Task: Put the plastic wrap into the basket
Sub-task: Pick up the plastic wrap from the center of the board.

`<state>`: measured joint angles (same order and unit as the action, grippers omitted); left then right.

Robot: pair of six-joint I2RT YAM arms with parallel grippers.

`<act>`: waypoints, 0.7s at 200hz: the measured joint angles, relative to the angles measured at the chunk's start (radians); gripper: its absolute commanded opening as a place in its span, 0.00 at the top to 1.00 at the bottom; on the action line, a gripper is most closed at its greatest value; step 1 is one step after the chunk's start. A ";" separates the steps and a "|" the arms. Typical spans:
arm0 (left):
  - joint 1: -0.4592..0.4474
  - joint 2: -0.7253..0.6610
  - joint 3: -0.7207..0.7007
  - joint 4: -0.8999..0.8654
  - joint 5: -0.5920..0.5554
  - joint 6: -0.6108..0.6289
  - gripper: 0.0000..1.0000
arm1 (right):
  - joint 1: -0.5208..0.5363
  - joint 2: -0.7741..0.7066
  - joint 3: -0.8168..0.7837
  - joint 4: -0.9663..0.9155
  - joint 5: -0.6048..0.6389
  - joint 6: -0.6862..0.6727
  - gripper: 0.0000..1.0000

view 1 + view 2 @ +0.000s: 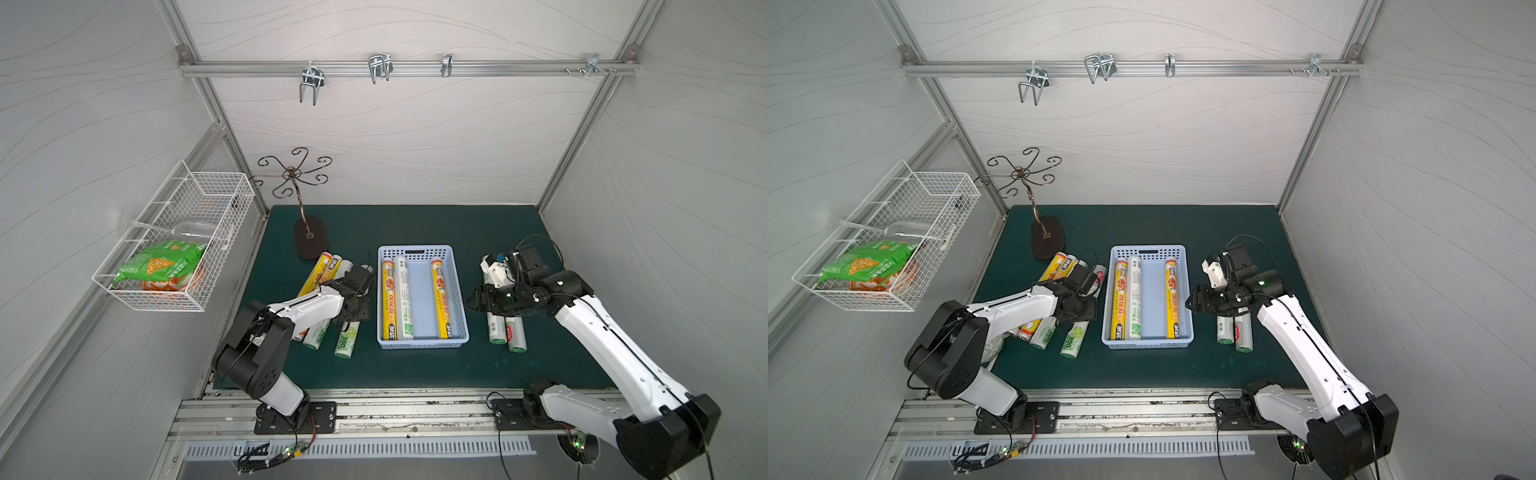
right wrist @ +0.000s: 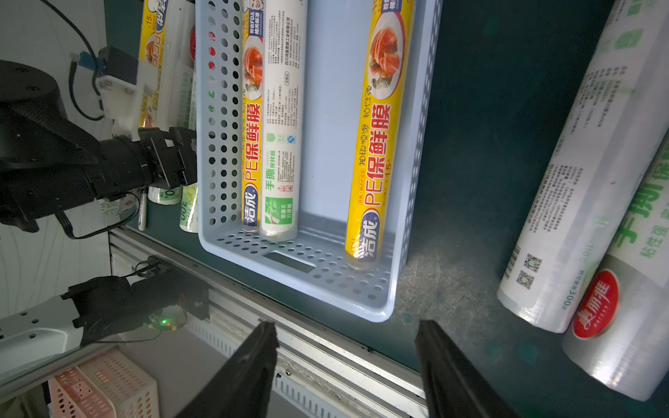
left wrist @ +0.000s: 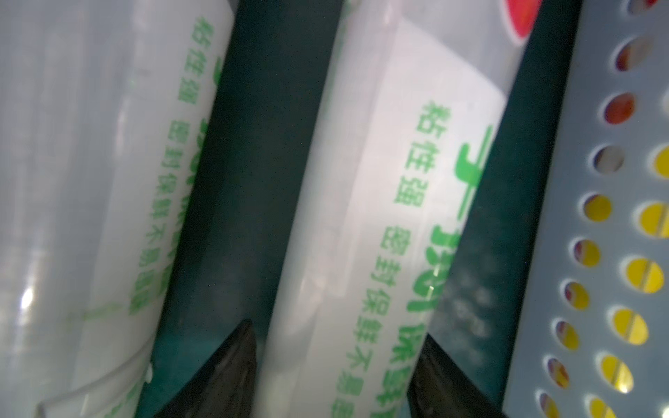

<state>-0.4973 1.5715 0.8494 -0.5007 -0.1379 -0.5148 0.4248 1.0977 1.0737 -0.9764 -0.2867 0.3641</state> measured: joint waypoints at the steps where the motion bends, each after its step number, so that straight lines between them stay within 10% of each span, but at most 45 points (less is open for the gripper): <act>1: 0.000 0.001 0.001 0.000 0.000 0.001 0.37 | 0.000 0.000 0.000 0.000 0.000 0.000 0.34; 140: 0.000 0.056 0.053 0.004 0.011 0.035 0.58 | -0.008 0.000 -0.021 0.007 -0.011 -0.006 0.34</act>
<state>-0.4973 1.6279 0.9024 -0.4969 -0.1265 -0.4801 0.4164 1.0977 1.0531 -0.9695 -0.2974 0.3576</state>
